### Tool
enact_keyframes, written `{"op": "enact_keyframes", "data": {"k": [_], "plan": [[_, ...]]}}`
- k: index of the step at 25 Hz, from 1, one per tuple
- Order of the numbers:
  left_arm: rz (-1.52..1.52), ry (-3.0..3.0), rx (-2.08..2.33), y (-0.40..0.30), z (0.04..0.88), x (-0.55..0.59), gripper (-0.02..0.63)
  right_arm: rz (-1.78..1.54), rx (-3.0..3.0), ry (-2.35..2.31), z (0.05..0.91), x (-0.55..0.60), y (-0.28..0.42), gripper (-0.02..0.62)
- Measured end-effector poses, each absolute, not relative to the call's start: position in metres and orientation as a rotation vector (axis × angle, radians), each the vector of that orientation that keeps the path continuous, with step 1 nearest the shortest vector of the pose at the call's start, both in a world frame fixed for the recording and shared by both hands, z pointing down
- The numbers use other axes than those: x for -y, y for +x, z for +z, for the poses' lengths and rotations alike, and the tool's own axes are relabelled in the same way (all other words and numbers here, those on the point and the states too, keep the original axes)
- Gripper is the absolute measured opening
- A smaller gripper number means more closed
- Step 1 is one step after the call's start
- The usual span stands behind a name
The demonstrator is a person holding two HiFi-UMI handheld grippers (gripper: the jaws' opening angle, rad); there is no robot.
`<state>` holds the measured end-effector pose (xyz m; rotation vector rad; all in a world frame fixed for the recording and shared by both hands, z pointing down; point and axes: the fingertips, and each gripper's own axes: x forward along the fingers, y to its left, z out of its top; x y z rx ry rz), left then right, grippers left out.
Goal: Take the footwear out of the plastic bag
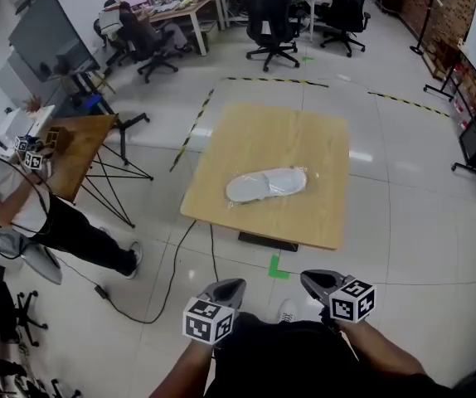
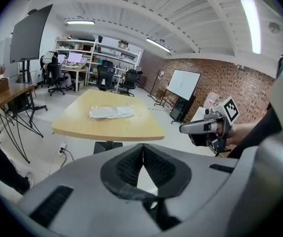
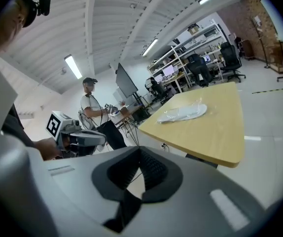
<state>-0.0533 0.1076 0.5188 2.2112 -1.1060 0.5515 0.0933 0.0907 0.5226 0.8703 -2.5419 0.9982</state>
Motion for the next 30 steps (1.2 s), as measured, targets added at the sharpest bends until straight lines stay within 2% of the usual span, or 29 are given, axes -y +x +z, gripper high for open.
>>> {"op": "enact_keyframes", "data": {"k": [15,23,26,30], "plan": [[0.709,2.216,0.893,-0.049,0.548,0.009,0.008,1.179,2.416,0.968,0.559,-0.005,0.093,0.003],[1.154,2.499,0.627,-0.068,0.581,0.128,0.036,1.119,2.334,1.28,0.548,0.068,0.089,0.003],[1.36,2.517,0.557,-0.077,0.61,0.157,0.08,1.091,2.31,1.339,0.542,0.078,0.087,0.003],[1.408,2.479,0.559,-0.077,0.64,0.169,0.101,1.102,2.271,1.346,0.545,0.077,0.092,0.003]]}}
